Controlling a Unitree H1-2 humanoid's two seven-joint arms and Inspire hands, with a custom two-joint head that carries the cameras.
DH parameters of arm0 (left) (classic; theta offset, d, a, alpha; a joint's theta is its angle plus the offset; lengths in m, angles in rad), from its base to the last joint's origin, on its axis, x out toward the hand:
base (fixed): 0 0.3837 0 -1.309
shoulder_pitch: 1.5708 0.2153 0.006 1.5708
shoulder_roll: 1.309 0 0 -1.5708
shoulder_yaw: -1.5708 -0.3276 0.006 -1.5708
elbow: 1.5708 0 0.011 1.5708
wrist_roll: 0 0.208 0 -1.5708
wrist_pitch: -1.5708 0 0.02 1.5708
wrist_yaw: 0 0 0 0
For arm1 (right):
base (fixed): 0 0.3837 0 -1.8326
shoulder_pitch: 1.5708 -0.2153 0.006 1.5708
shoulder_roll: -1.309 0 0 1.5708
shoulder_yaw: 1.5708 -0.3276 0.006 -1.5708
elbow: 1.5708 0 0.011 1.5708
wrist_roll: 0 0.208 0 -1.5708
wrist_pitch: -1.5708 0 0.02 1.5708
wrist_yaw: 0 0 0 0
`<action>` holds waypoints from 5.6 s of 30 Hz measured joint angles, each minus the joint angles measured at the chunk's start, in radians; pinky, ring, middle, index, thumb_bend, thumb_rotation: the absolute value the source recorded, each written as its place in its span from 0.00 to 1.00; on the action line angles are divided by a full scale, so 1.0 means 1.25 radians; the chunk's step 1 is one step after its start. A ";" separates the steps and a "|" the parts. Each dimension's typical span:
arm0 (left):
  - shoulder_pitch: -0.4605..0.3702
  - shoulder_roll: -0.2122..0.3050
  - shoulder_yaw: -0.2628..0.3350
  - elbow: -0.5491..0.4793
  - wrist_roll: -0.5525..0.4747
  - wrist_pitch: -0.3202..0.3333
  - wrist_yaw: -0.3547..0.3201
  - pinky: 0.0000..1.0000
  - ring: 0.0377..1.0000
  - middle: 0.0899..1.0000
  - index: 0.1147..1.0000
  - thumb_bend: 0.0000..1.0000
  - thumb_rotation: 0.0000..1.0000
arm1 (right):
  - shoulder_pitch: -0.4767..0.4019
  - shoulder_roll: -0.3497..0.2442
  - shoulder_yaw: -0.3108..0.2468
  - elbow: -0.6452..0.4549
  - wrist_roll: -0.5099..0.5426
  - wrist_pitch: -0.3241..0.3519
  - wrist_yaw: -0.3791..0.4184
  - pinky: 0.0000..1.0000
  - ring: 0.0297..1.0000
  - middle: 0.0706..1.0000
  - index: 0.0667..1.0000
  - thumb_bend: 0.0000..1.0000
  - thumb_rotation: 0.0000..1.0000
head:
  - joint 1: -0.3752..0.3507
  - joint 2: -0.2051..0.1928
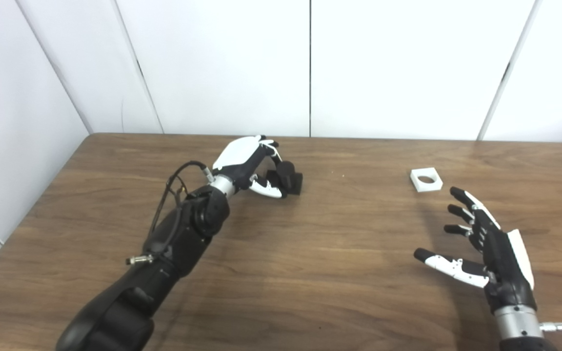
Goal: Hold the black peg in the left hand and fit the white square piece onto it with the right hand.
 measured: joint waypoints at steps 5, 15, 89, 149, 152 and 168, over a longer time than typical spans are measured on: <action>0.001 0.009 -0.003 -0.003 -0.041 -0.044 -0.061 1.00 1.00 0.94 0.43 0.52 0.08 | 0.000 -0.001 0.000 0.000 0.000 -0.004 0.000 0.68 0.84 0.90 0.86 0.72 0.12 | 0.001 0.000; 0.020 0.023 -0.009 -0.032 -0.103 -0.094 -0.151 1.00 1.00 0.94 0.43 0.52 0.08 | 0.000 -0.001 0.000 -0.001 -0.002 -0.004 0.000 0.68 0.84 0.90 0.86 0.72 0.13 | -0.002 0.002; 0.212 0.028 -0.070 -0.321 -0.197 -0.210 -0.280 1.00 1.00 0.94 0.43 0.52 0.07 | -0.181 -0.069 0.038 0.036 -0.190 0.067 0.018 0.67 0.80 0.86 0.83 0.77 0.25 | -0.378 -0.050; 0.238 0.029 -0.059 -0.350 -0.200 -0.173 -0.278 1.00 1.00 0.94 0.43 0.52 0.07 | -0.725 -0.269 0.430 0.643 -0.460 0.131 0.470 1.00 1.00 1.00 0.84 0.85 0.23 | -0.322 -0.027; 0.239 0.029 -0.059 -0.350 -0.200 -0.172 -0.278 1.00 1.00 0.94 0.43 0.52 0.07 | -0.726 -0.260 0.427 0.660 -0.457 0.129 0.451 1.00 1.00 1.00 0.84 0.85 0.22 | -0.319 -0.027; 0.254 0.031 -0.056 -0.374 -0.198 -0.152 -0.277 1.00 1.00 0.94 0.43 0.52 0.07 | -0.732 -0.250 0.425 0.745 -0.442 0.048 0.326 0.96 0.95 0.91 0.64 0.68 0.20 | -0.312 -0.021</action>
